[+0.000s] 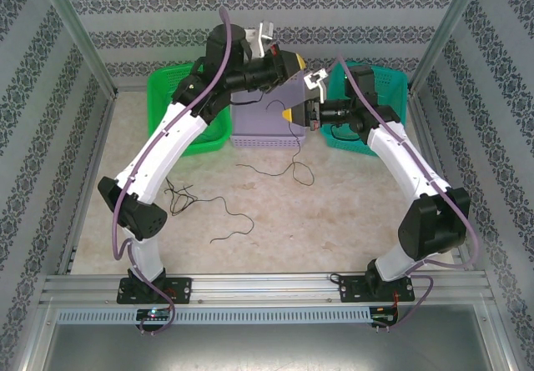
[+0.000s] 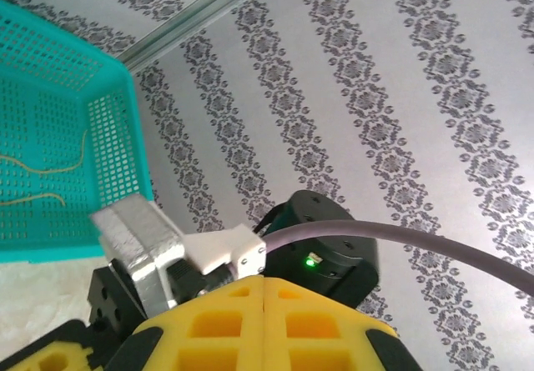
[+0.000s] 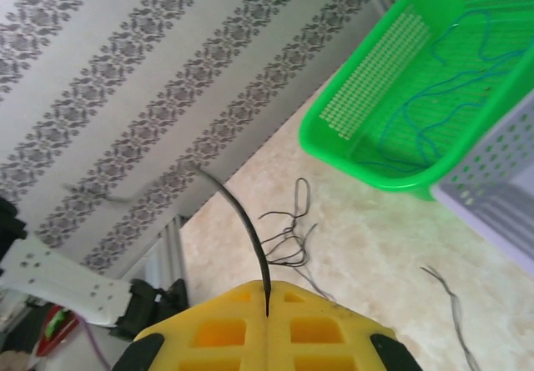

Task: Untangle the cables

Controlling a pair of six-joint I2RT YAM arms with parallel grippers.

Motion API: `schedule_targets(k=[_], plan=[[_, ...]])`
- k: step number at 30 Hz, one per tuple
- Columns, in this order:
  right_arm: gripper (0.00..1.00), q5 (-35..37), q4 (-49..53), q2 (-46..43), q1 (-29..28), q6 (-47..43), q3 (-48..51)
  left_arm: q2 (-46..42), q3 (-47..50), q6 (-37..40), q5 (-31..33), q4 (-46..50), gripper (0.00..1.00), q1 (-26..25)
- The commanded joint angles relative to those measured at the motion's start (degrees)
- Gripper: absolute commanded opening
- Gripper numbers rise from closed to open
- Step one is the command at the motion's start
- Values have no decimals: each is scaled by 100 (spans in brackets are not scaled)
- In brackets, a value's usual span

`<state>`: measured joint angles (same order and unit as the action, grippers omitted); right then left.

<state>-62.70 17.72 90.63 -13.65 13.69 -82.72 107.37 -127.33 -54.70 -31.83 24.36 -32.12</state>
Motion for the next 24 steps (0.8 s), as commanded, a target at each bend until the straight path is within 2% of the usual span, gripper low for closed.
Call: schedule_targets(k=[1,5,7,10,11,12,15,17,19,21,24], plan=[[0,-649,-111,-53,-65,185,63,153,-268,302,-227,19,0,111],[0,-482,-20,-123,-77,102,137,229,-463,350,-119,103,0,227],[0,-154,78,-220,-66,1,166,236,-687,439,274,619,0,255],[0,1011,164,-500,-50,-196,297,88,-926,68,1415,1920,2,253],[0,1522,164,-643,-71,-307,359,-37,-847,-312,1805,2316,7,252],[0,2034,70,-800,-103,-366,475,-187,-625,-616,1905,2432,11,238],[0,3817,-505,-1390,-346,-746,1006,-892,705,-1873,2136,2264,32,113],[0,4656,-1062,-1685,-506,-1002,1350,-1475,1854,-2775,2257,1591,45,2],[0,5169,-1624,-1879,-653,-1252,1643,-1853,2881,-3623,2155,694,47,-54],[0,5556,-1889,-1926,-819,-1552,1764,-2056,3485,-4338,2112,112,49,-90],[0,5858,-1829,-1786,-1024,-1877,1647,-2065,3607,-4563,2082,-269,53,-93]])
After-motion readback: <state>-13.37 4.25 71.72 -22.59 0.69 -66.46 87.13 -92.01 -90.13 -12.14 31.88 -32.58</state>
